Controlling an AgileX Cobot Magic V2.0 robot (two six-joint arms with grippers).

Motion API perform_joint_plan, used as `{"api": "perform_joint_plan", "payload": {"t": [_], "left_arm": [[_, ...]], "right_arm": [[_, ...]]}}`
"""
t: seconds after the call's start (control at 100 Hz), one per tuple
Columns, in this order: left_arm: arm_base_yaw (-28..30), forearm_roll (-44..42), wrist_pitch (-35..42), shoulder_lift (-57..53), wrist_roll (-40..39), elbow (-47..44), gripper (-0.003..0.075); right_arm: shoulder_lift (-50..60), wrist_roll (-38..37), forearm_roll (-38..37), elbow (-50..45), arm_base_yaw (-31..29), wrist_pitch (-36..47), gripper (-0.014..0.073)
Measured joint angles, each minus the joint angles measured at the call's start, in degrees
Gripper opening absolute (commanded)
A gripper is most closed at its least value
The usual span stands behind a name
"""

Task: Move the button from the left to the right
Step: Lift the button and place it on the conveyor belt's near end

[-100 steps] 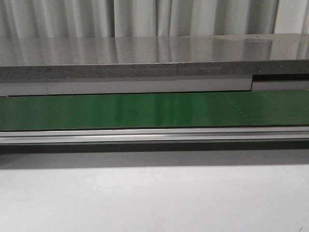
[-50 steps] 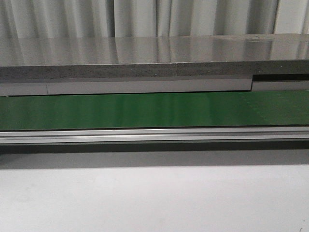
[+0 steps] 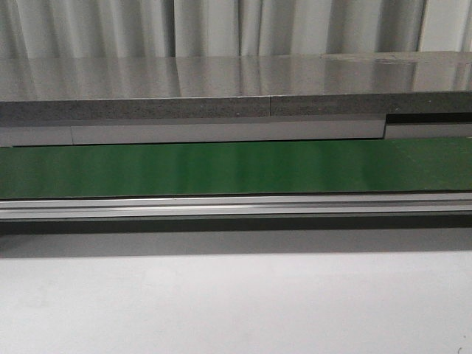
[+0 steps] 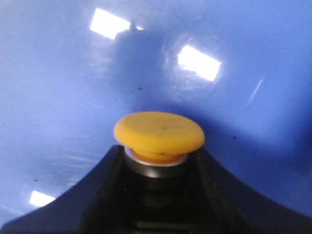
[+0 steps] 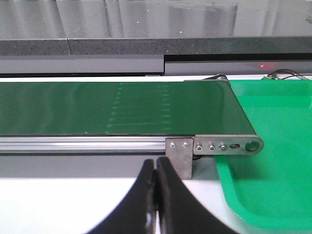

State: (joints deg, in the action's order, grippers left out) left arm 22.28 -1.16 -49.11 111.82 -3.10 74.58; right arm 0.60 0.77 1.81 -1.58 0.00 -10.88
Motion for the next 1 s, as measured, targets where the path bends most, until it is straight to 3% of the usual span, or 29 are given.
{"api": "perform_joint_plan", "payload": {"t": [0.2,0.4,0.76,0.88,1.0], "left_arm": [[0.00,2.07,-3.75,-4.02,1.07,5.03,0.0094],[-0.80,10.98,-6.71,-8.21,7.59,6.64,0.0094],[-10.99,13.90,-7.83,-7.98,10.28,6.74,0.0104],[-13.10,13.29,-7.83,-6.35,10.39,6.74,0.0183],[-13.80,13.02,-7.83,-5.15,10.39,6.74,0.0353]], "right_arm": [[0.00,0.00,0.00,0.00,0.00,0.00,-0.0066],[0.00,0.00,0.00,0.00,0.00,0.00,-0.0066],[0.00,0.00,0.00,0.00,0.00,0.00,-0.0066],[0.00,0.00,0.00,0.00,0.00,0.00,-0.0066],[0.00,0.00,0.00,0.00,0.00,0.00,-0.0066]]}}
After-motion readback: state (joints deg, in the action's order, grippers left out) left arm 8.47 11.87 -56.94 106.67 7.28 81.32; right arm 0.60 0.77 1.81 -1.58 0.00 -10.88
